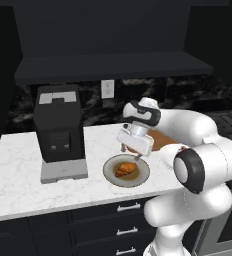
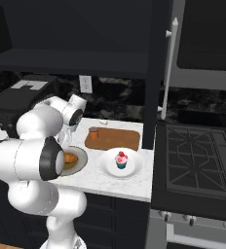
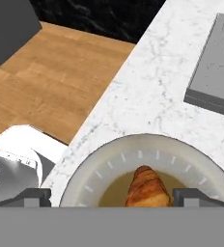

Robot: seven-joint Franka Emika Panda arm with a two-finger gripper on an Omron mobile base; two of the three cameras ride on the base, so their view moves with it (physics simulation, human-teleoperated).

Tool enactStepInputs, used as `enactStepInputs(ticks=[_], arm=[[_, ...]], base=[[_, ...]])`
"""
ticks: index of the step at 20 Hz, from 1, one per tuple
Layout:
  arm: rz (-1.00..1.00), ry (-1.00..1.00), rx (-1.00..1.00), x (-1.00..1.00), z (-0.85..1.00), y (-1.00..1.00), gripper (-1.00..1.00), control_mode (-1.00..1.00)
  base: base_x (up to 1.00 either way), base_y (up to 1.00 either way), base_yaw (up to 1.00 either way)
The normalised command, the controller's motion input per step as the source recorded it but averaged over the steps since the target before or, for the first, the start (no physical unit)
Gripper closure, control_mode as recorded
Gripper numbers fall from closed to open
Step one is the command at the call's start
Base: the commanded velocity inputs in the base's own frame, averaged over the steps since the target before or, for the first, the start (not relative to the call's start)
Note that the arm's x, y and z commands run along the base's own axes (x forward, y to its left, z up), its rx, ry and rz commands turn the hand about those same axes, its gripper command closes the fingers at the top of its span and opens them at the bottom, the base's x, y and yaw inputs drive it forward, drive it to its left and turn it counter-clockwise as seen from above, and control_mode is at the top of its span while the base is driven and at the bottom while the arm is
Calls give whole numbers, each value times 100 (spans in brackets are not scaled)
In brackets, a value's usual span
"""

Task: From the different types of pastries on the counter, select a croissant and place it on the cutting board. Then retrieve a jar of jam from the cabinet and place it alongside the croissant on the cutting board.

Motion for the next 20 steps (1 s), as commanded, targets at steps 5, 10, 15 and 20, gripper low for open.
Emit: enactStepInputs(ticks=[5, 10, 15, 20], arm=[[19, -25, -10, -7, -19, 3, -100, -100], [21, -8, 0, 36, -18, 2, -100, -100], [19, 0, 0, 57, -5, 12, -100, -100], [15, 0, -13, -1, 5, 0, -100, -100]], base=[[0, 0, 0], [0, 0, 0], [0, 0, 0], [0, 0, 0]])
